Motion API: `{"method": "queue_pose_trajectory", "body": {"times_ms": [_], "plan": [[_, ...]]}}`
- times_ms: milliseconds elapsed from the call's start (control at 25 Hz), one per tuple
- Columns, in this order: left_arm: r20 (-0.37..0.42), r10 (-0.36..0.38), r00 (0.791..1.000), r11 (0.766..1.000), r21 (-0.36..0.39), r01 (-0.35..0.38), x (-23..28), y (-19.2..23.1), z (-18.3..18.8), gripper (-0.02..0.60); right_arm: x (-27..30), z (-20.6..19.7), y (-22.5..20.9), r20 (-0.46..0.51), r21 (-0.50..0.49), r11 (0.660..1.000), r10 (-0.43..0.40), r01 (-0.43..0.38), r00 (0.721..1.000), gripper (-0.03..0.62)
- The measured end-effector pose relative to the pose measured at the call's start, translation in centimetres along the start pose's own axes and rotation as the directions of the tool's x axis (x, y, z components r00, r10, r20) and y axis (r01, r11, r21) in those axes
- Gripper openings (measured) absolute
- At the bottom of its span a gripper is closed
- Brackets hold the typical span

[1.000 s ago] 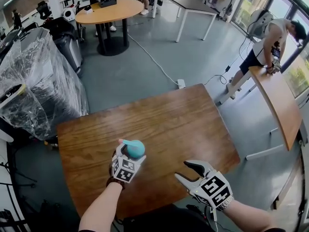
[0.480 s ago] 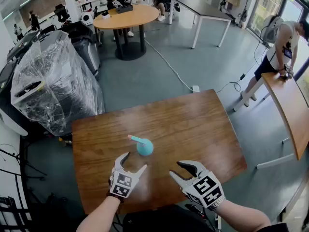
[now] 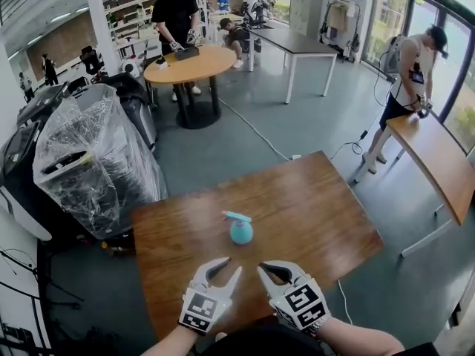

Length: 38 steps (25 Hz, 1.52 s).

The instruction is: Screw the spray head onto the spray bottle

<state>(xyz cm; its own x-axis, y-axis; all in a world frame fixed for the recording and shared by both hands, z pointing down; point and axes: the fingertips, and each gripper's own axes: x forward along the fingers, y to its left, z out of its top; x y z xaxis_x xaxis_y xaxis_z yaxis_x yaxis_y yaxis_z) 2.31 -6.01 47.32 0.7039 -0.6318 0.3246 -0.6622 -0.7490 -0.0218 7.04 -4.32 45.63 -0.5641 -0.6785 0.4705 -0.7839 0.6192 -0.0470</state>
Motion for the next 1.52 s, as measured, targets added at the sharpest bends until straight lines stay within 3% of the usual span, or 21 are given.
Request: {"method": "queue_pose_trajectory", "body": {"times_ms": [120, 320, 480, 760, 1520], "plan": [[0.034, -0.049, 0.998, 0.998, 0.035, 0.048, -2.9, -1.1, 0.6, 0.013, -0.7, 0.2, 2.9, 0.033, 0.016, 0.998, -0.057, 0.057, 0.998, -0.006], [0.038, -0.154, 0.987, 0.986, 0.070, 0.151, -7.4, -3.9, 0.4, 0.012, -2.1, -0.2, 7.1, 0.063, 0.044, 0.990, -0.139, 0.137, 0.988, -0.008], [0.042, -0.201, 0.979, 0.979, 0.031, 0.200, -10.4, -5.3, 0.1, 0.014, -3.4, 0.1, 9.6, 0.091, 0.054, 0.982, -0.184, 0.180, 0.979, -0.008], [0.049, -0.198, 0.979, 0.977, -0.067, 0.201, -12.7, -7.3, 2.1, 0.015, -6.8, 1.3, 10.8, 0.163, 0.055, 0.976, -0.218, 0.212, 0.962, -0.008], [0.055, -0.084, 0.995, 0.992, -0.088, 0.088, -12.0, -9.7, 4.0, 0.015, -9.0, 1.3, 10.5, 0.201, 0.021, 0.994, -0.107, 0.105, 0.974, -0.008]]}}
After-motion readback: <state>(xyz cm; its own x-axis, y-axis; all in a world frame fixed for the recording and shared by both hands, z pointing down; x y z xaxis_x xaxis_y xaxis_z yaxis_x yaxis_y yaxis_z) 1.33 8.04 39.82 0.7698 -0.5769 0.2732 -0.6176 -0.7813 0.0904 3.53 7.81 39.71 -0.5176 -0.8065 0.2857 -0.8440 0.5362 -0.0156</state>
